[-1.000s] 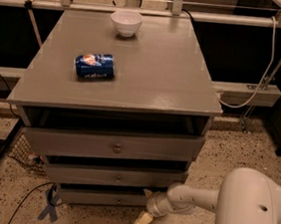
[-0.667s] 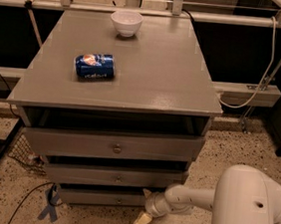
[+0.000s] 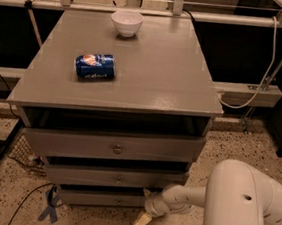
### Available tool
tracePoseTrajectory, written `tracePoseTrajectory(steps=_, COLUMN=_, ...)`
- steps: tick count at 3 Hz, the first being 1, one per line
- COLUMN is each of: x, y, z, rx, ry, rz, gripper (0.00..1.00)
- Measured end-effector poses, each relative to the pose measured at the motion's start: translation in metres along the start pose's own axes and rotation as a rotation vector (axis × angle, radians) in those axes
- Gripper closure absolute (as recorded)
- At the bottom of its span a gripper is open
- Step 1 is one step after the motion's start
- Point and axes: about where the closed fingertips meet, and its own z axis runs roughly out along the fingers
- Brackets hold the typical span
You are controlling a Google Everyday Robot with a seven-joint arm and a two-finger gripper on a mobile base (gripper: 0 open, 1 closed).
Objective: Open bottom drawer
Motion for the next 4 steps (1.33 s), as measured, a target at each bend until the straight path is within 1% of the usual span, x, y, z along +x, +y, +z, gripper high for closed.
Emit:
tracePoseTrajectory(steps=1, x=0.001, y=-0.002, z=0.002, rx=0.026, ry=0.004, rz=-0.045, gripper=0.0)
tracePoseTrajectory(steps=2, x=0.003, y=-0.004, z=0.006, rx=0.064, ry=0.037, rz=-0.106, gripper=0.0)
tracePoseTrajectory(steps=3, x=0.003, y=-0.007, z=0.012, rx=0.085, ry=0.065, rz=-0.139, gripper=0.0)
tracePoseTrajectory(steps=4, x=0.004, y=-0.013, z=0.021, rx=0.112, ry=0.107, rz=-0.164, gripper=0.0)
